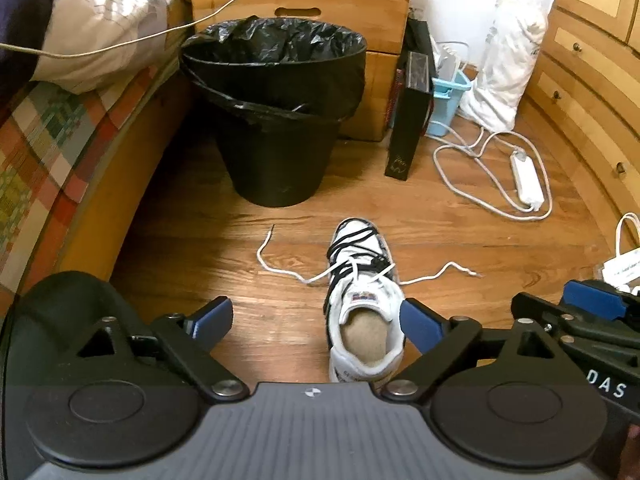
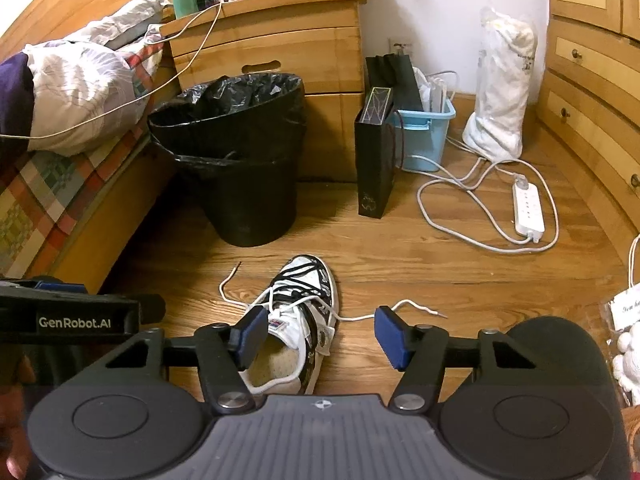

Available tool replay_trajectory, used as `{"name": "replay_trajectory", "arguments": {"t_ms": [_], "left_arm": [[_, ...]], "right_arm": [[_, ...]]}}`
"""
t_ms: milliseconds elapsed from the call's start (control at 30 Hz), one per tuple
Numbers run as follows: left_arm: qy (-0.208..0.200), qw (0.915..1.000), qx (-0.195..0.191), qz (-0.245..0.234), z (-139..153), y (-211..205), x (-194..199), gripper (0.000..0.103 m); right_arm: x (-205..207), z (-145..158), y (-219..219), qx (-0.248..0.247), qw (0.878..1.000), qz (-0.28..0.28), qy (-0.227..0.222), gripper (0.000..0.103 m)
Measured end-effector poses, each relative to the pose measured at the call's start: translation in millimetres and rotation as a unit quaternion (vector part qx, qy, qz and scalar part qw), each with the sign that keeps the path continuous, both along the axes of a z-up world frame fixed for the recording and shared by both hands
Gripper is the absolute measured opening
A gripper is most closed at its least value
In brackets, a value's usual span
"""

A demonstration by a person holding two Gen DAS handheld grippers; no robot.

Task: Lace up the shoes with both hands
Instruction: 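Move both grippers toward the white sneaker with black laces, then lower the right gripper onto the white lace tip beside the shoe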

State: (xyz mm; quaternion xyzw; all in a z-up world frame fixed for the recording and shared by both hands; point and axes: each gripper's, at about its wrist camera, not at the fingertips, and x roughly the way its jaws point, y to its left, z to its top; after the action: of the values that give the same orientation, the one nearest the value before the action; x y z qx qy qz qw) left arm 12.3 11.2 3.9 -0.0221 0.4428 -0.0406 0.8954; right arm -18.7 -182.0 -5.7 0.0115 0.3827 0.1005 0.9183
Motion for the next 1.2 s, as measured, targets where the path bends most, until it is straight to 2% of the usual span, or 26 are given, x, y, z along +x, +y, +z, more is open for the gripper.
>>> {"name": "replay_trajectory", "arguments": {"t_ms": [167, 367, 467, 633, 733, 900, 1000, 1100, 1200], "left_arm": [[-0.015, 0.9998, -0.015, 0.001, 3, 3, 8, 0.092], [-0.02, 0.9997, 0.002, -0.014, 3, 1, 20, 0.092], [-0.017, 0.9995, 0.003, -0.027, 2, 3, 28, 0.091], [-0.037, 0.9984, 0.003, -0.043, -1, 7, 42, 0.091], [-0.032, 0.9982, -0.008, -0.051, -19, 6, 56, 0.091], [-0.016, 0.9981, -0.015, -0.058, -51, 4, 78, 0.09], [-0.007, 0.9988, -0.026, -0.04, -68, 7, 87, 0.09], [0.005, 0.9993, -0.019, -0.033, -86, 8, 93, 0.09], [0.009, 0.9998, -0.017, -0.007, -97, 10, 92, 0.09]], "right_arm": [[10, 4, 2, 0.003, 1.0, 0.025, -0.003, 0.06], [30, 4, 6, 0.002, 0.999, 0.032, 0.015, 0.06], [37, 1, 8, -0.004, 0.999, 0.035, 0.01, 0.06], [49, -7, 15, -0.007, 0.999, 0.051, -0.007, 0.06], [58, -16, 16, 0.012, 0.998, 0.058, -0.02, 0.06], [69, -27, 7, 0.086, 0.993, 0.054, -0.064, 0.058], [85, -34, 8, 0.06, 0.996, 0.041, -0.045, 0.058], [95, -44, 7, 0.041, 0.998, 0.036, -0.041, 0.058], [105, -54, 9, 0.024, 0.999, 0.027, -0.031, 0.058]]}}
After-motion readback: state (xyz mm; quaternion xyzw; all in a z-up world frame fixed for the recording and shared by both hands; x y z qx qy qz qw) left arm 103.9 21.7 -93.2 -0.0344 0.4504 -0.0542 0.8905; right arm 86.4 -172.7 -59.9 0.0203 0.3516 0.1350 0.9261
